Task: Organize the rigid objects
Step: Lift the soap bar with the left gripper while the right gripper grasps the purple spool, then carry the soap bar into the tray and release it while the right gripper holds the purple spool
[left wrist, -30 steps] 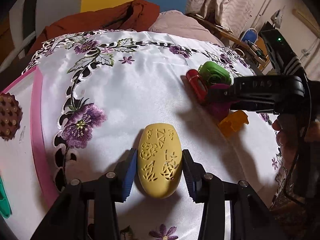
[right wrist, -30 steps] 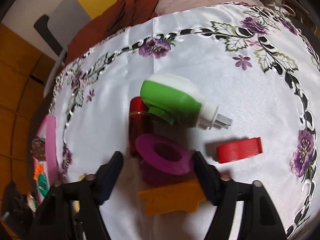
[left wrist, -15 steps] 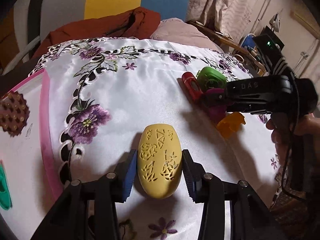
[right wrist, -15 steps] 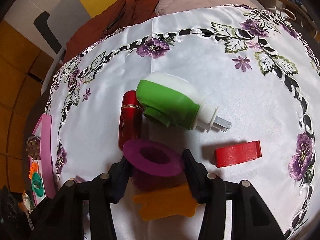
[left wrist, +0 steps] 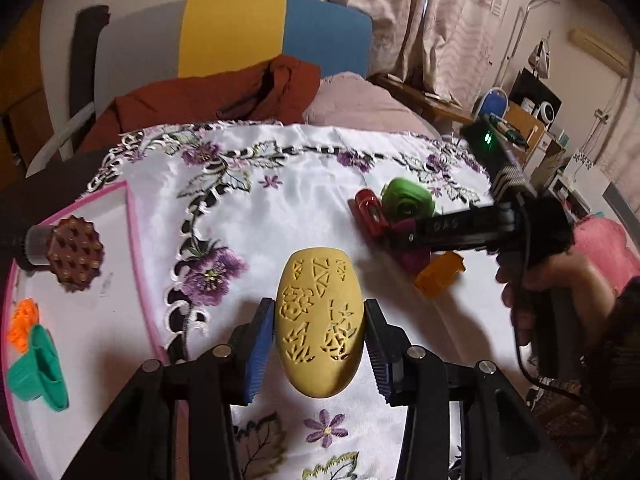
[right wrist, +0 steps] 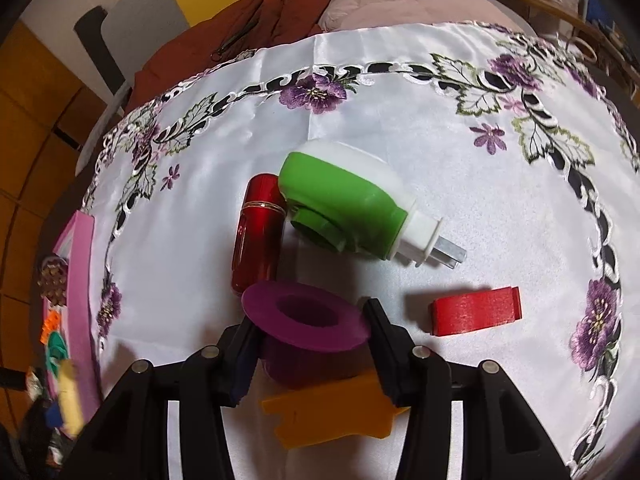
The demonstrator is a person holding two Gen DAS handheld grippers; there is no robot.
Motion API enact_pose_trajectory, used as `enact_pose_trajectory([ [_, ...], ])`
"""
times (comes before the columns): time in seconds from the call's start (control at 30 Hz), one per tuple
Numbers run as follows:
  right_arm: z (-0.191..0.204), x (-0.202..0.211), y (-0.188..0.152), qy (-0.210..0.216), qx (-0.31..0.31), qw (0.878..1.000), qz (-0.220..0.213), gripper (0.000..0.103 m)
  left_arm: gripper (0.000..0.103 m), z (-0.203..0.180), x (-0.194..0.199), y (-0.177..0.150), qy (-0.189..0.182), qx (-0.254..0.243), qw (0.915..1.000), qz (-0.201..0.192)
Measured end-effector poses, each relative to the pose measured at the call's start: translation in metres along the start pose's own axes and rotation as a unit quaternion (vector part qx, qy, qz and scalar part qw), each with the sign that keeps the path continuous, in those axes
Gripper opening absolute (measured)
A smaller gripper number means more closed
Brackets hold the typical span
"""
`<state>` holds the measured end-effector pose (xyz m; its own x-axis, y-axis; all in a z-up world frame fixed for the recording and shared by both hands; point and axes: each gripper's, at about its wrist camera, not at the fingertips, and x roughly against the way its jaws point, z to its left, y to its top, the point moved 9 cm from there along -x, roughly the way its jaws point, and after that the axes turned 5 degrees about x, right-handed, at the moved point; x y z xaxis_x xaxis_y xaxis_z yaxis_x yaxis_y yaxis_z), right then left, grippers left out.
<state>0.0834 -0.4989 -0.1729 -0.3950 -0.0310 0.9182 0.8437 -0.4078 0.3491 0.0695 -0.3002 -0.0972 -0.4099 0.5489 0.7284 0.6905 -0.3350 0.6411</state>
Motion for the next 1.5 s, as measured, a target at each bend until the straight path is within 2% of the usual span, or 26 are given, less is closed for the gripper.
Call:
enact_pose_trajectory([
  [0.43,0.003,-0.004,-0.002,-0.029,0.036,0.999,-0.003,0.048,0.044,0.026,0.042,0.006,0.008,0.025,0.9989,-0.037],
  [0.47,0.003,-0.003,-0.002,-0.040,0.041,0.998,-0.004,0.043,0.044,0.028,0.043,0.006,0.009,0.028,0.9989,-0.038],
  [0.53,0.002,-0.003,-0.002,-0.041,0.039,0.998,-0.005,0.042,0.044,0.036,0.045,0.004,0.009,0.037,0.9986,-0.036],
  [0.63,-0.003,-0.001,-0.001,-0.042,0.027,0.999,-0.006,0.033,0.044,0.047,0.050,0.000,0.005,0.050,0.9981,-0.035],
  [0.7,-0.004,-0.001,-0.001,-0.044,0.027,0.999,-0.006,0.033,0.044,0.056,0.053,-0.003,0.002,0.060,0.9976,-0.034],
  [0.9,-0.001,0.000,-0.002,-0.058,0.043,0.997,-0.007,0.033,0.044,0.110,0.077,-0.016,0.002,0.122,0.9917,-0.038],
  [1.1,0.001,-0.001,-0.002,-0.068,0.056,0.996,-0.007,0.033,0.044,0.171,0.101,-0.032,0.021,0.191,0.9803,-0.047],
  [1.2,0.003,-0.003,-0.001,-0.069,0.058,0.996,-0.007,0.033,0.044,0.184,0.101,-0.036,0.029,0.206,0.9771,-0.044],
  [1.3,0.003,-0.003,-0.001,-0.070,0.060,0.996,-0.007,0.033,0.044,0.185,0.090,-0.033,0.015,0.222,0.9743,-0.033],
  [1.5,0.003,-0.004,-0.001,-0.073,0.064,0.995,-0.007,0.033,0.044,0.173,0.054,-0.020,0.005,0.223,0.9747,-0.005],
])
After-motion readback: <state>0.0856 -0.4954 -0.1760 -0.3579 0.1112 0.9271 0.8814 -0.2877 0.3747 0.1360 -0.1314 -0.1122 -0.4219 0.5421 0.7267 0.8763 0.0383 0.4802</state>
